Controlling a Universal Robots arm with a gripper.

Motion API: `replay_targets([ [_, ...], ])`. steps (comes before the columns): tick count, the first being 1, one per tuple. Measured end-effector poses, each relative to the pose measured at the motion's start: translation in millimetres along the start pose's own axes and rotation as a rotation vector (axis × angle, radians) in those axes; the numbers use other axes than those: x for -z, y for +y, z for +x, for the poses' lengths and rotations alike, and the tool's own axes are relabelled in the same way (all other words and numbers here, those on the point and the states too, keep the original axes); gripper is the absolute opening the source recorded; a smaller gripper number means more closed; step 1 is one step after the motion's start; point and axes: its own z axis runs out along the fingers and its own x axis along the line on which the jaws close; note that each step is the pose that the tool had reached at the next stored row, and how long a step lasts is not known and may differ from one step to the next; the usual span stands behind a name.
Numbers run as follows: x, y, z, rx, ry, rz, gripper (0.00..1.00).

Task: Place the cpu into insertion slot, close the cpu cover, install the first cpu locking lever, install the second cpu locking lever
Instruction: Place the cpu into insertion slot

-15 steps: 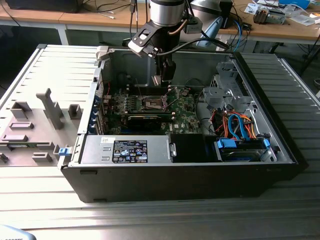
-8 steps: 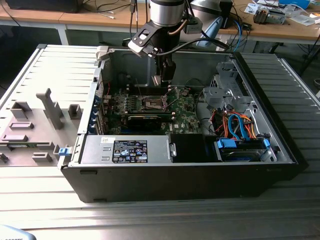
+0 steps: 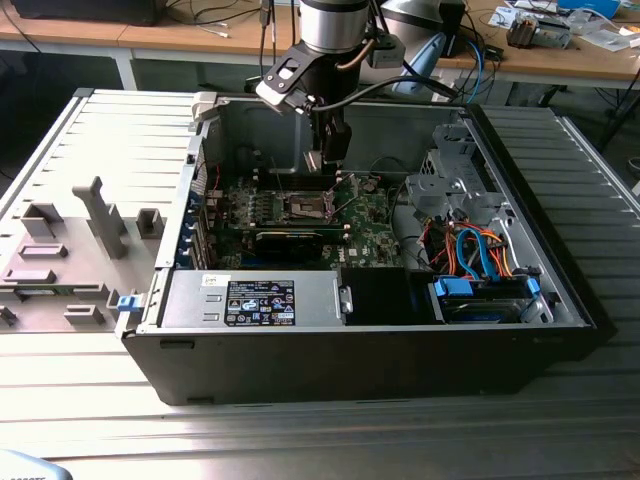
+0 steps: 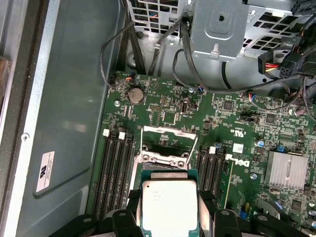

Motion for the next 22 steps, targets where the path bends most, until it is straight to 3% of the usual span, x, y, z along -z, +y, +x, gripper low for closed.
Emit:
replay_targets([
  [22, -0.4, 0.0, 0.0, -0.014, -0.0005, -0.0002, 0.55],
])
